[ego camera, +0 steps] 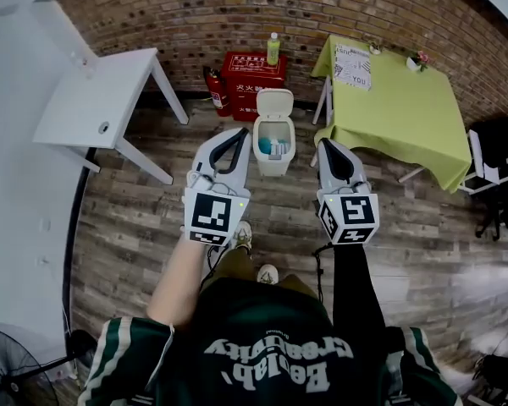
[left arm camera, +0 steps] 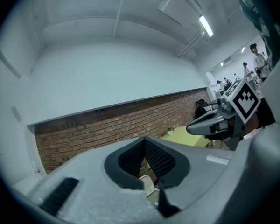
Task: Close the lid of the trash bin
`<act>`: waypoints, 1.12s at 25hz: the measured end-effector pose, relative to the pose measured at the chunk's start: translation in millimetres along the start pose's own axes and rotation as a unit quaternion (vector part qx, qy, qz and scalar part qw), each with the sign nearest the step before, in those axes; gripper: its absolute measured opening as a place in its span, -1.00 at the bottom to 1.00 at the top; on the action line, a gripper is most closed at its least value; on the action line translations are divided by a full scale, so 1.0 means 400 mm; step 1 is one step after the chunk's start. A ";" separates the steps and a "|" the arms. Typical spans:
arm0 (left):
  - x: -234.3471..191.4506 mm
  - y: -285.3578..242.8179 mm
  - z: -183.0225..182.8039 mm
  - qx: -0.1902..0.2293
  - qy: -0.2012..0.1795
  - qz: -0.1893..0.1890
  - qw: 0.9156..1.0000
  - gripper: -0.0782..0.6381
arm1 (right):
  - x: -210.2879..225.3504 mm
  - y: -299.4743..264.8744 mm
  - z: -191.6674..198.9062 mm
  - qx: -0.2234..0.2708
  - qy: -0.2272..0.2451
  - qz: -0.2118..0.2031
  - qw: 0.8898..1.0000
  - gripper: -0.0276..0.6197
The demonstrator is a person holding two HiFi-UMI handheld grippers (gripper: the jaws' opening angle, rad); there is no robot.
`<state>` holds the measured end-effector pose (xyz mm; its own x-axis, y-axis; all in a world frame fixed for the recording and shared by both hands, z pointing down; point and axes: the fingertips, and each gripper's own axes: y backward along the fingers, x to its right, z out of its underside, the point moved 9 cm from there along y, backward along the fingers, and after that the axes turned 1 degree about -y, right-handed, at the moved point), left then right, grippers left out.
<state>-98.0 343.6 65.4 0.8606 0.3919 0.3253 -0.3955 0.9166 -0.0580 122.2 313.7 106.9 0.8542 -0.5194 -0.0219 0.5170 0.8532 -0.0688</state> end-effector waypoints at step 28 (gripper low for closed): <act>-0.400 -0.582 0.171 0.003 0.039 0.055 0.998 -0.77 | 0.178 -0.614 -0.012 -0.028 0.007 0.073 0.997 -0.88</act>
<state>-165.6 61.9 91.6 0.8339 0.4951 0.2438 -0.4908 0.8673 -0.0827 55.9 67.0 117.3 0.9193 -0.3904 -0.0503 0.3826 0.9163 -0.1186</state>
